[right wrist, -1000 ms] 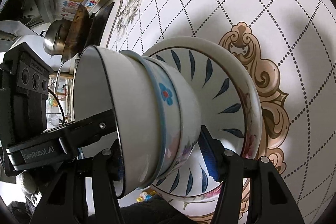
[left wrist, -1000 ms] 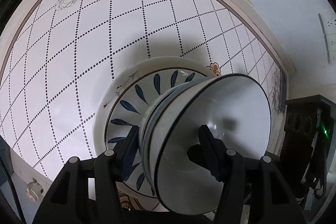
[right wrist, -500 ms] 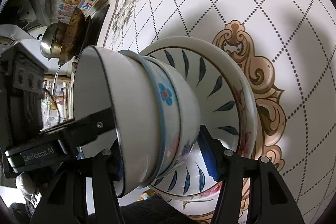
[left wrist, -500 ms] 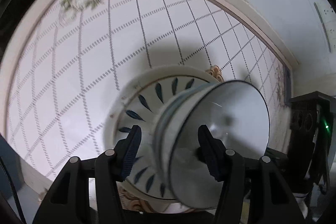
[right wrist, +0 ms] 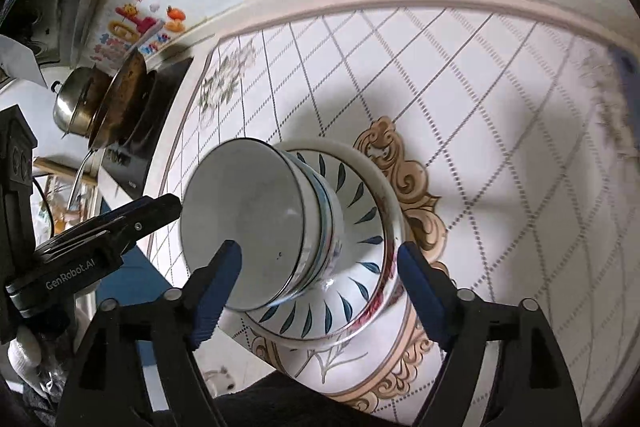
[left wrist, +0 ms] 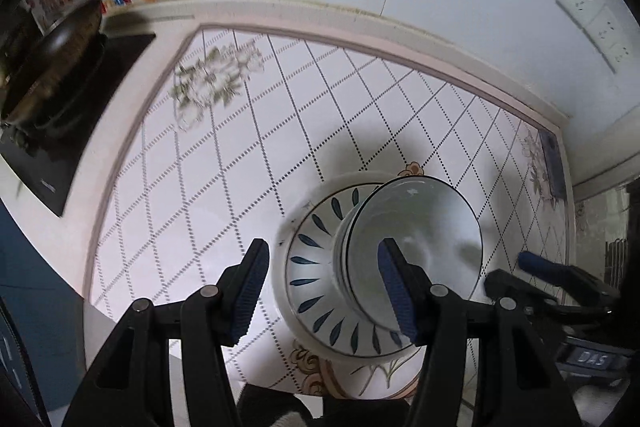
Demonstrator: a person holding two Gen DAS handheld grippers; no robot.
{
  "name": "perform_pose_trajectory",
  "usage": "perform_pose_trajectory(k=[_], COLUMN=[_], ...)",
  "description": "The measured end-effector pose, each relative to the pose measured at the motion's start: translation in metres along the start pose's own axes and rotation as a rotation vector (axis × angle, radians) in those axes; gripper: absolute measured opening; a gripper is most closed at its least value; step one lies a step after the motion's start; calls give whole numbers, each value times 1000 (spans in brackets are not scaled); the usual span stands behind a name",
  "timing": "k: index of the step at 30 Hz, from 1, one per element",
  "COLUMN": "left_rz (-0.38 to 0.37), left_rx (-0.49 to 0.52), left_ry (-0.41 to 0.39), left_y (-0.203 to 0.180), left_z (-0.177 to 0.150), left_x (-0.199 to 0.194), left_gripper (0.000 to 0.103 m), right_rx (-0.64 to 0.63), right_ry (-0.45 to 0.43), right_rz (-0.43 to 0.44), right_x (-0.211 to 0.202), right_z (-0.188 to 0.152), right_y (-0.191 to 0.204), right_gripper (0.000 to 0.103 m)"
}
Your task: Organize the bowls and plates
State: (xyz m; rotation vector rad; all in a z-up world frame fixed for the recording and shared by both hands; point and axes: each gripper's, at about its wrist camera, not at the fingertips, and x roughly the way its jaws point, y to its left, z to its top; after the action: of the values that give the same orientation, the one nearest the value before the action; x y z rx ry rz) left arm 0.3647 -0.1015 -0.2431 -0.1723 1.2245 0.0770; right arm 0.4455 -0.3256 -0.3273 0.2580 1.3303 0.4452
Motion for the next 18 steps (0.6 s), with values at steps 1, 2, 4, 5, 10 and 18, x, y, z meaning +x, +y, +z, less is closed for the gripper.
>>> perform_pose_trajectory(k=[1, 2, 4, 5, 10, 18], left_rz=[-3, -2, -4, -4, -14, -25], left_rx=[12, 22, 57, 72, 143, 221], left_ry=[-12, -23, -54, -70, -171, -346], left_y=[1, 1, 0, 0, 4, 19], left_z=[-2, -4, -11, -14, -36, -84], left_x=[-6, -12, -28, -36, -86, -176], left_gripper=[57, 58, 58, 60, 79, 102], right_rx=[6, 9, 14, 18, 39, 66], right_ry=[-18, -31, -68, -90, -210, -417], right_rz=[-23, -38, -91, -122, -201, -302], right_x=[-9, -15, -31, -41, -89, -173], right_z=[-3, -5, -13, -19, -54, -133], right_y=[4, 8, 14, 19, 52, 116], right_gripper=[94, 94, 95, 96, 98, 101])
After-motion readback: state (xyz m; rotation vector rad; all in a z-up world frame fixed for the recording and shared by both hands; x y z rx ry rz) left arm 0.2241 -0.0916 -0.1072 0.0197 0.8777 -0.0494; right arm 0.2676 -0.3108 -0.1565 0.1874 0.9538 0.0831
